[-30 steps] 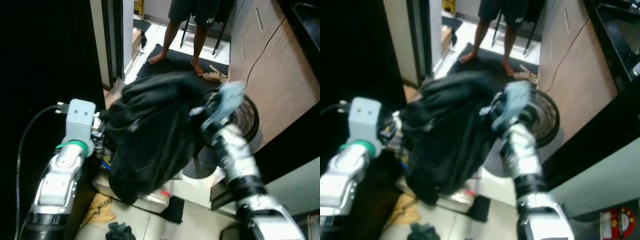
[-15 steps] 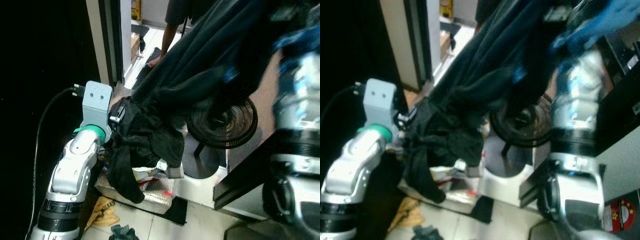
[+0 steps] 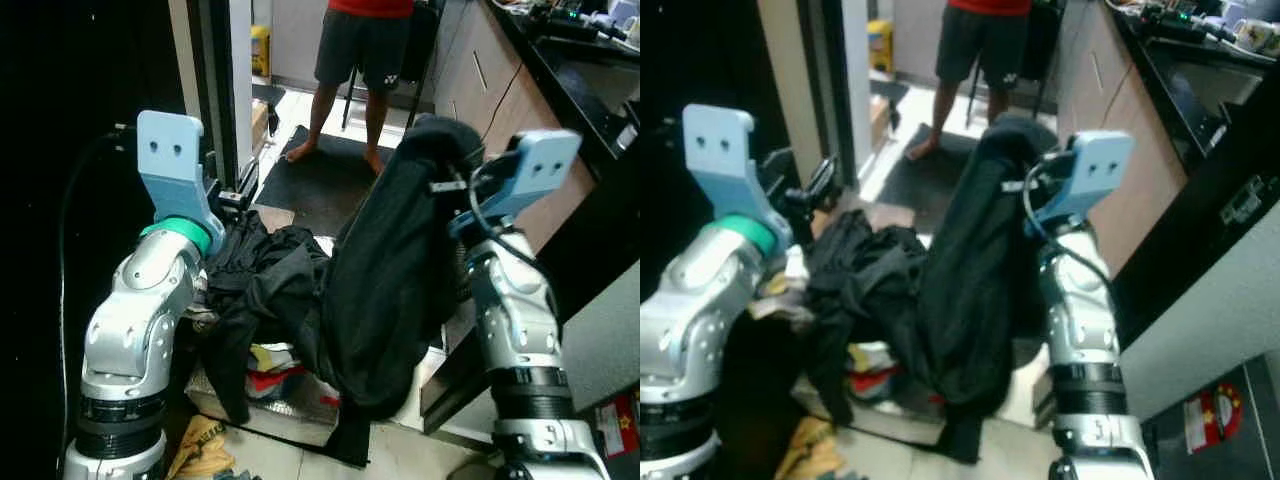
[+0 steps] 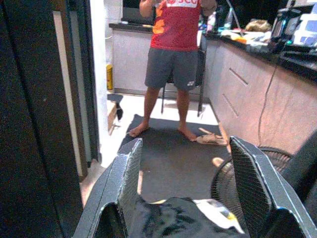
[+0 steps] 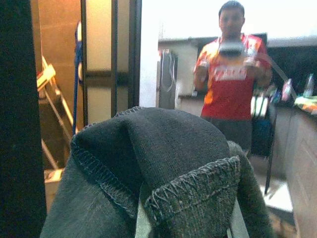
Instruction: Clothes washing
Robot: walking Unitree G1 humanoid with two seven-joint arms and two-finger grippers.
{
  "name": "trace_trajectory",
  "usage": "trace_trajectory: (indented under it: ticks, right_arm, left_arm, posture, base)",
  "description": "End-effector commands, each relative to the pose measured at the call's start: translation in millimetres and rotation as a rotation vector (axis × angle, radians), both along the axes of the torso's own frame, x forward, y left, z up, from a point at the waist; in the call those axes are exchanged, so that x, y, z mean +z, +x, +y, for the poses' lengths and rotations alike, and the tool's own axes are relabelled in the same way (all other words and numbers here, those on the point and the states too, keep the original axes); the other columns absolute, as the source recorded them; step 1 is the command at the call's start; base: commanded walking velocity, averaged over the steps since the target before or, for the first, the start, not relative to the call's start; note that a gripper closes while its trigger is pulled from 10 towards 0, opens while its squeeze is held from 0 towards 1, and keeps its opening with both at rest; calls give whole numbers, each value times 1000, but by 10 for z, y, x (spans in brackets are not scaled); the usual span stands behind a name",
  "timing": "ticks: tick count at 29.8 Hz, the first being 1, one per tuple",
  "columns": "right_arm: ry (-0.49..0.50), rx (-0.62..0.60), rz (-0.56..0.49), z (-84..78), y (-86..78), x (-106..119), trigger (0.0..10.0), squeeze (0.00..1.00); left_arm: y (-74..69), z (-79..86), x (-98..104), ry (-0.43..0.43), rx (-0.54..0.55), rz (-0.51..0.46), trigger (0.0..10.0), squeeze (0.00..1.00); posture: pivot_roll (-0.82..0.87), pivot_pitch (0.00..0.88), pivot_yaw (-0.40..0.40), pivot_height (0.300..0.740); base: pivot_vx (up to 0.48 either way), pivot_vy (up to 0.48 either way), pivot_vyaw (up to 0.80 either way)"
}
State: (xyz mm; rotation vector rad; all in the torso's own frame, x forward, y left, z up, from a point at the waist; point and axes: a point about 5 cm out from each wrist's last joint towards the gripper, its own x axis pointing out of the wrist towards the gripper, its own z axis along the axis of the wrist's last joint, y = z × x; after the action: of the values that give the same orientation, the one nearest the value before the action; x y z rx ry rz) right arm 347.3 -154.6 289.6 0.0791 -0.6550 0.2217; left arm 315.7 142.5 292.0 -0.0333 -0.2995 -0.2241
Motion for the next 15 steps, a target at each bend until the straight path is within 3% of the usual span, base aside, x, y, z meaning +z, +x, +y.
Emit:
trace_trajectory:
  ticks: [1,6,15]
  right_arm:
    - [-2,-10,-78,-4,-61,142,10000,0]
    - [-18,-14,-86,57,-79,193,10000,0]
    - [3,-36,-88,64,-103,236,10000,0]
  left_arm:
    - [-15,-36,54,-8,-22,-14,10000,0]
    - [-21,-103,166,-29,-54,-44,10000,0]
    - [-42,-126,205,-40,-61,-43,10000,0]
  posture:
    - [73,15,-29,740]
    - [73,13,-24,740]
    - [76,26,-24,740]
  base:
    - [0,0,0]
    - [0,0,0]
    - [0,0,-799]
